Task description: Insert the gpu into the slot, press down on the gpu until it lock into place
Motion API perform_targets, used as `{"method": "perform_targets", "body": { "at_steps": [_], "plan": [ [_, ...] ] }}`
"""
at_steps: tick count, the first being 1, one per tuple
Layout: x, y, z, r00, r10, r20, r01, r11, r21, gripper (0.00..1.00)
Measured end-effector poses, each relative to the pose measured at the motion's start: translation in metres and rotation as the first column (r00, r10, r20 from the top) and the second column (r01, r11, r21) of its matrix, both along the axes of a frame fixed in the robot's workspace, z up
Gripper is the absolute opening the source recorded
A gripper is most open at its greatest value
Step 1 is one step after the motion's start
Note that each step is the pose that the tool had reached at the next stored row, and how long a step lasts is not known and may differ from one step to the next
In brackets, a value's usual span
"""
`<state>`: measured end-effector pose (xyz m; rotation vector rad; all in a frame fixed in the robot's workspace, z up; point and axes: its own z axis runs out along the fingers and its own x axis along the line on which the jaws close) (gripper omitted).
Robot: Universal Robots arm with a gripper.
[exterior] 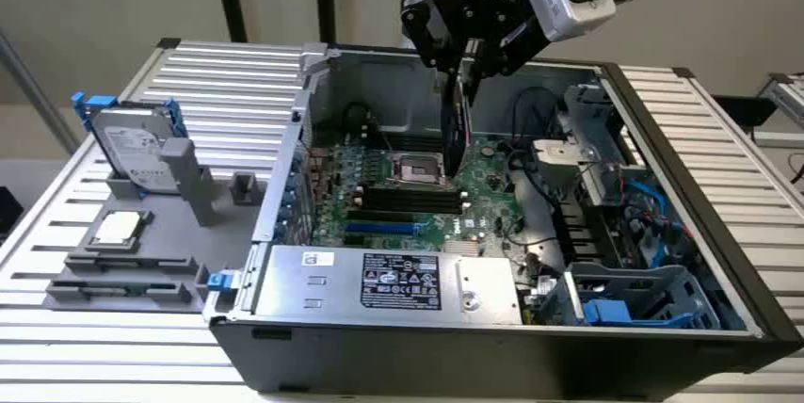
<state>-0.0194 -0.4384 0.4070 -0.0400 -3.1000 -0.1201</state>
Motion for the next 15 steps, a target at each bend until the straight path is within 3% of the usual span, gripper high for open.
{"method": "perform_targets", "body": {
  "at_steps": [15],
  "plan": [
    [0.0000,0.0000,0.0000,1.0000,0.000,0.0000,0.000,1.0000,0.0000,0.26]
  ]
}}
